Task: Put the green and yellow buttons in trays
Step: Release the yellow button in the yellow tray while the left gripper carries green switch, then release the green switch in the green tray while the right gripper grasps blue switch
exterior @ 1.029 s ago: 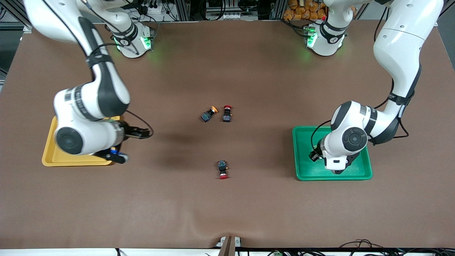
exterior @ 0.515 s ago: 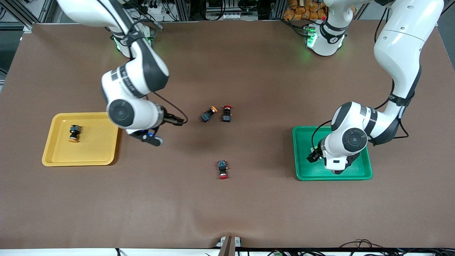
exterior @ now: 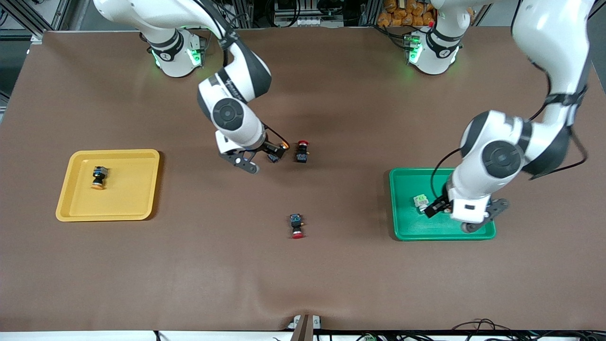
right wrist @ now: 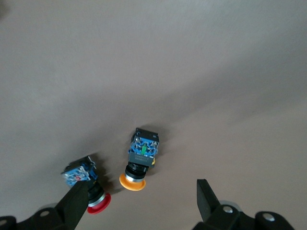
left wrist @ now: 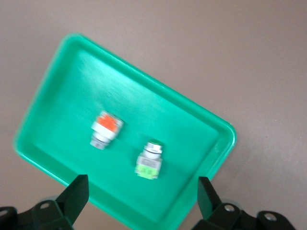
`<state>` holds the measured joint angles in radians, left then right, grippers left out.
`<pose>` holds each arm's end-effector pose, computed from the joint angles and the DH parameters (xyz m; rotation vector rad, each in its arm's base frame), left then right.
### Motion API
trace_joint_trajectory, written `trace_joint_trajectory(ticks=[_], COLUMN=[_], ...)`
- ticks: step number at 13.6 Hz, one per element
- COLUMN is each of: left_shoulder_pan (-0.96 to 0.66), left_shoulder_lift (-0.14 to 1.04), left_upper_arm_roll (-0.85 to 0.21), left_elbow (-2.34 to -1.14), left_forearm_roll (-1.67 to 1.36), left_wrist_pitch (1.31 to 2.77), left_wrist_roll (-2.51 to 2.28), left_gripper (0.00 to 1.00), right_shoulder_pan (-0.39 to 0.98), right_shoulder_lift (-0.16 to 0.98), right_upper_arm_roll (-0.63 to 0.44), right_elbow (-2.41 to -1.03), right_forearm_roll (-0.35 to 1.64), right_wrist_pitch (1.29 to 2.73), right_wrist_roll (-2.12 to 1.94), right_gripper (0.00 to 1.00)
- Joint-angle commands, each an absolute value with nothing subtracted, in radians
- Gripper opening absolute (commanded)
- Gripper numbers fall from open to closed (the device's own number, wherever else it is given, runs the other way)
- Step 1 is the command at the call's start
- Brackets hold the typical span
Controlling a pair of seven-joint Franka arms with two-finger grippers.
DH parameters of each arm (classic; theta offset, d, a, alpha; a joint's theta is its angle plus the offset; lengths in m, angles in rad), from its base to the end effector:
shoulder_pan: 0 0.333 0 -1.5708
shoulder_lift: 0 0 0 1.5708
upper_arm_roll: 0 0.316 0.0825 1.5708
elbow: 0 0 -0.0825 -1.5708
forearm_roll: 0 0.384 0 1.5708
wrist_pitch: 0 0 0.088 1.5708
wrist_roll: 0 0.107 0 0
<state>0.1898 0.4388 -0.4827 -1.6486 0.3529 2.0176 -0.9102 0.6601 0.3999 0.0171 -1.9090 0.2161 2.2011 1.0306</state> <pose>0.6504 -0.1370 0.3811 -2.9425 -0.7503 -0.0872 0.4750 0.3909 0.2794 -2.9996 0.7524 0.3134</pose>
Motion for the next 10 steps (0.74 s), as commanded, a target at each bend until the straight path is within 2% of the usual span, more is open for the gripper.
trace_joint_trajectory(ticks=[1, 3, 6, 10], left_shoulder_pan=[0.215, 0.213, 0.212, 0.216], left_shoulder_lift=[0.349, 0.292, 0.281, 0.223], left_upper_arm_roll=[-0.506, -0.509, -0.529, -0.528], left_elbow=[-1.596, -1.543, -1.448, -1.404], left_forearm_roll=[0.33, 0.295, 0.221, 0.225], left_wrist_pitch=[1.88, 1.803, 1.659, 1.625], left_wrist_roll=[-0.775, -0.715, -0.678, -0.498], left_gripper=[1.0, 1.0, 1.0, 1.0], right_shoulder_pan=[0.702, 0.733, 0.742, 0.77], right_shoulder_lift=[0.416, 0.451, 0.489, 0.558], right_upper_arm_roll=[0.003, 0.0, -0.002, -0.005], right_elbow=[-1.94, -1.94, -1.944, -1.947], right_forearm_roll=[0.212, 0.21, 0.21, 0.195], right_wrist_pitch=[2.278, 2.31, 2.359, 2.425], right_wrist_roll=[1.065, 1.065, 1.127, 1.129], right_gripper=[1.0, 1.0, 1.0, 1.0])
